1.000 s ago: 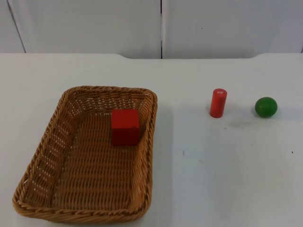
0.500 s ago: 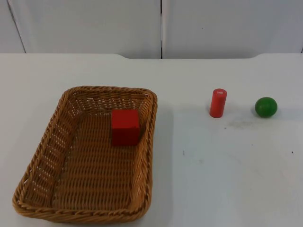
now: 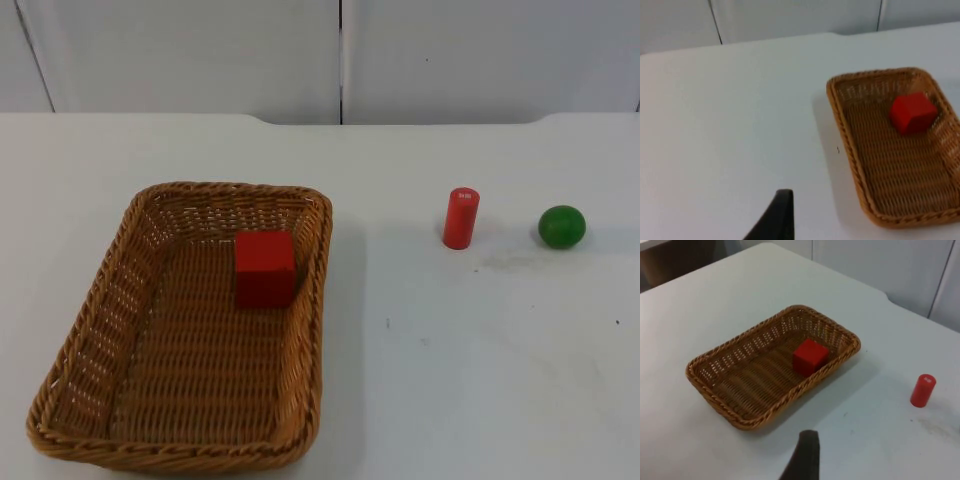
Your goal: Pick up the basket with the left hand and place the object to the left of the red cylinder into the basket with the right hand.
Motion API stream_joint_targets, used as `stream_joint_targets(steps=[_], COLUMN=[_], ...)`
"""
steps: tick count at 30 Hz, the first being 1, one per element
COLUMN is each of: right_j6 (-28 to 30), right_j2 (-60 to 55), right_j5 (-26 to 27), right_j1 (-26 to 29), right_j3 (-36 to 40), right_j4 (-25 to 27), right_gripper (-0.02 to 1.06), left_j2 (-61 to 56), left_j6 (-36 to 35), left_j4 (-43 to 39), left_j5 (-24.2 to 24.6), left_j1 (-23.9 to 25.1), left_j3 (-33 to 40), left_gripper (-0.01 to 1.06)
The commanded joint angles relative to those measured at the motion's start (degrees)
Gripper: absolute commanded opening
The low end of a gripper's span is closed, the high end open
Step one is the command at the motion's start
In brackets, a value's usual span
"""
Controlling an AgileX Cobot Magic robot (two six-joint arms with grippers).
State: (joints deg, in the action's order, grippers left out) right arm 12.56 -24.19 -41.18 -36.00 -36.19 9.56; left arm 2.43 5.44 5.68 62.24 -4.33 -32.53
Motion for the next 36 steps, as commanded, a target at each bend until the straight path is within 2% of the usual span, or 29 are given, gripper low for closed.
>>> stream_joint_targets(steps=[1,4,6,11,23,36], right_j6=[-0.80,-1.55,-4.97,-8.66,-9.37,-11.12], right_j2=[2.27,4.06,6.62,11.18,22.04,24.19], right_j5=[-0.63,-1.56,-4.20,-8.77,-13.90,-14.39], right_j1=[0.34,0.34,0.34,0.34,0.34,0.34], right_j3=[0.78,1.01,1.01,1.01,1.13,5.34], right_j4=[-1.03,-1.72,-4.30,-7.75,-7.97,-7.76], right_gripper=[0.75,0.75,0.75,0.75,0.75,0.75], left_j2=[-0.49,-0.70,-0.70,-0.70,-0.70,-0.70], left_j6=[-1.09,-2.15,-6.08,-5.82,-5.44,-5.44], left_j4=[-0.25,-0.77,-2.43,-2.54,-2.79,-2.79], left_j5=[0.33,0.09,-0.66,-1.03,-0.89,-0.89], left_j1=[-0.31,-0.31,-0.31,-0.31,-0.31,-0.31], left_j3=[2.33,3.80,3.69,3.92,4.05,4.05], left_gripper=[1.05,1.05,1.05,1.05,1.05,1.05])
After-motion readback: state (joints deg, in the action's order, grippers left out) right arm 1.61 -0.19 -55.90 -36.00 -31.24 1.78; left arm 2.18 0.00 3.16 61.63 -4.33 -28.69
